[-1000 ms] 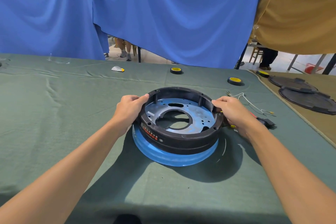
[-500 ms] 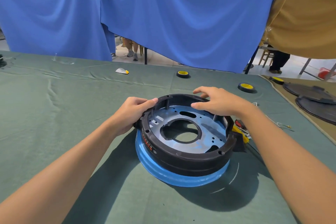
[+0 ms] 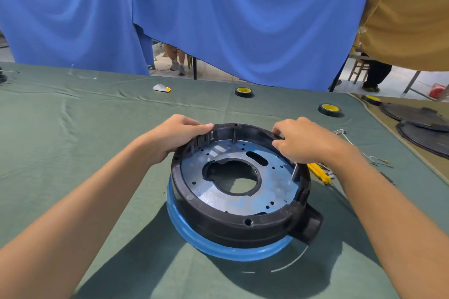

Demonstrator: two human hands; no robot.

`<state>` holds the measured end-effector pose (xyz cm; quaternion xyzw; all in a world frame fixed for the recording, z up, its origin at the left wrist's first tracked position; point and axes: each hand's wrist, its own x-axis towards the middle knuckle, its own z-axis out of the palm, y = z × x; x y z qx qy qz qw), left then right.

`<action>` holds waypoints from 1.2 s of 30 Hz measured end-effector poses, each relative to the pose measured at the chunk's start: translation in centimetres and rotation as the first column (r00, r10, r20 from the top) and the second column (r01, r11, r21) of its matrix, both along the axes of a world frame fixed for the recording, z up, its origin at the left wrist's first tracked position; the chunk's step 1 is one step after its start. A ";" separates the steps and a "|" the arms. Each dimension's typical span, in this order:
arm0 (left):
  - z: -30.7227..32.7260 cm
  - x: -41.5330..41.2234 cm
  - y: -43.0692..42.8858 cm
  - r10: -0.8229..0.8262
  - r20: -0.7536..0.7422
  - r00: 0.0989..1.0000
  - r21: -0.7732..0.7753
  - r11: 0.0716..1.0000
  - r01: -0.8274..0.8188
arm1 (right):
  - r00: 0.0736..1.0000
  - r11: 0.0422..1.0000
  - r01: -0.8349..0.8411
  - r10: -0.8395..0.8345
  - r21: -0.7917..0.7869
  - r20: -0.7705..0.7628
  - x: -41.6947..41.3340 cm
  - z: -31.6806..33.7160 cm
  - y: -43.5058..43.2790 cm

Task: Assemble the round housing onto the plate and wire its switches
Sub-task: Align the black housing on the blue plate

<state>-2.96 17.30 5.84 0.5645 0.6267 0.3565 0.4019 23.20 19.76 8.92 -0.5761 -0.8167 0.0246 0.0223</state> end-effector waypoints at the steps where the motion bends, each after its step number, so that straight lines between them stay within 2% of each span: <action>1: -0.2 0.1 -0.2 0.002 0.029 1.000 0.009 1.000 -0.002 | 1.000 1.000 -0.018 0.018 -0.026 0.009 0.0 0.3 -0.1; 3: -0.6 0.1 -0.4 0.017 0.098 0.995 0.021 1.000 -0.019 | 0.998 0.995 -0.056 0.052 -0.088 -0.047 -0.1 0.8 -0.1; 5: -0.6 0.3 -0.5 0.018 0.128 0.992 0.027 0.999 -0.022 | 0.972 0.986 -0.112 0.082 -0.125 -0.222 -0.5 0.7 -0.2; 7: -0.4 0.4 -0.4 0.001 0.131 0.991 0.016 1.000 -0.003 | 0.925 0.987 -0.133 0.092 -0.089 -0.368 -1.1 -0.2 -0.2; 9: -0.2 0.5 -0.2 -0.005 0.159 0.987 -0.020 1.000 0.008 | 0.905 0.995 -0.102 0.086 -0.017 -0.416 -1.3 -0.9 0.0; 11: -0.3 0.6 -0.1 0.064 0.257 0.964 -0.057 0.997 -0.051 | 0.911 0.996 -0.083 0.085 0.024 -0.404 -1.3 -1.2 0.3; 14: -1.3 0.0 -0.3 0.282 0.417 0.864 -0.093 0.959 -0.268 | 0.914 0.997 -0.058 0.074 0.050 -0.398 -0.9 -1.3 0.7; 17: -2.2 -0.5 -1.9 0.388 0.459 0.800 -0.149 0.921 -0.360 | 0.913 0.997 -0.056 0.073 0.054 -0.401 -1.1 -1.4 1.1; 21: -3.1 1.0 -3.4 0.371 0.550 0.748 -0.216 0.929 -0.301 | 0.917 0.998 -0.062 0.064 0.020 -0.392 -1.6 -1.3 1.0; 25: -2.6 1.4 -2.3 0.356 0.640 0.681 -0.238 0.934 -0.265 | 0.929 0.999 0.010 0.006 0.042 -0.371 -0.3 -1.6 0.0; 29: -1.9 1.6 -0.2 0.281 0.665 0.692 -0.217 0.959 -0.181 | 0.959 0.991 0.110 -0.086 0.075 -0.269 1.0 -1.9 -0.8; 32: -2.5 1.8 0.5 0.278 0.698 0.660 -0.206 0.961 -0.186 | 0.946 0.984 0.148 -0.112 0.099 -0.305 1.5 -2.0 -0.9; 36: -3.3 1.4 0.7 0.258 0.781 0.569 -0.181 0.965 -0.189 | 0.935 0.994 0.081 -0.050 0.074 -0.350 1.1 -1.6 -0.4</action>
